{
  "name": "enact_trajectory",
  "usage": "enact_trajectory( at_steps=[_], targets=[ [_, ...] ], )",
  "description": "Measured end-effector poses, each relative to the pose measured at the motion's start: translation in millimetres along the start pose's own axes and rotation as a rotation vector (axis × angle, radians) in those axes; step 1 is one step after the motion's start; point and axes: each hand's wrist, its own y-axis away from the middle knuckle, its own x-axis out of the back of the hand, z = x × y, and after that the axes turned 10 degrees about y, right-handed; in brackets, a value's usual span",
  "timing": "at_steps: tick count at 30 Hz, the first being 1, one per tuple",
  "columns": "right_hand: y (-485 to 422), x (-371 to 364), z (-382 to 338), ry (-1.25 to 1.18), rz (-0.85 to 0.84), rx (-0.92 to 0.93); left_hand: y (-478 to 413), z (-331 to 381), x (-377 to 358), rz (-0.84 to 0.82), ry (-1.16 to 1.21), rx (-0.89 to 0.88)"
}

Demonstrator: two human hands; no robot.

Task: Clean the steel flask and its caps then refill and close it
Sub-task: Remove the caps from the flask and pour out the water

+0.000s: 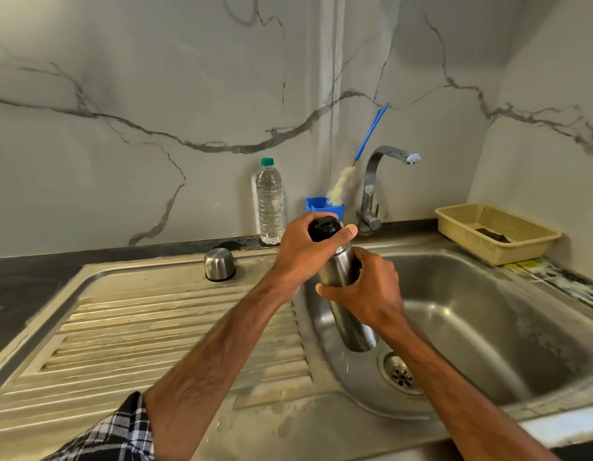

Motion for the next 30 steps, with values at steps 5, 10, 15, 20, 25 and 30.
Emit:
enact_trajectory(
  at_steps=[5,10,15,20,25,30],
  targets=[
    [-4.2,11.4,10.2,-0.063,0.042,-0.06,-5.8,5.1,7.0,-0.281,0.096,0.049],
    [-4.6,10.2,7.5,-0.028,0.022,-0.076,-0.2,6.2,6.7,0.0,-0.01,-0.035],
    [-0.6,-0.4,0.5,-0.002,-0.017,-0.002,3.6,0.9,-1.6,0.074,-0.031,0.071],
    [-3.2,1.9,5.9,-0.035,0.005,-0.03,-2.0,1.4,0.7,-0.131,0.017,-0.003],
    [-3.9,8.2,9.7,-0.014,0.021,-0.062,-2.8,3.3,6.7,-0.125,0.038,-0.042],
    [-1.5,-2.7,2.5,-0.008,-0.013,-0.04,1.9,-0.4,3.7,0.024,-0.028,0.068]
  ],
)
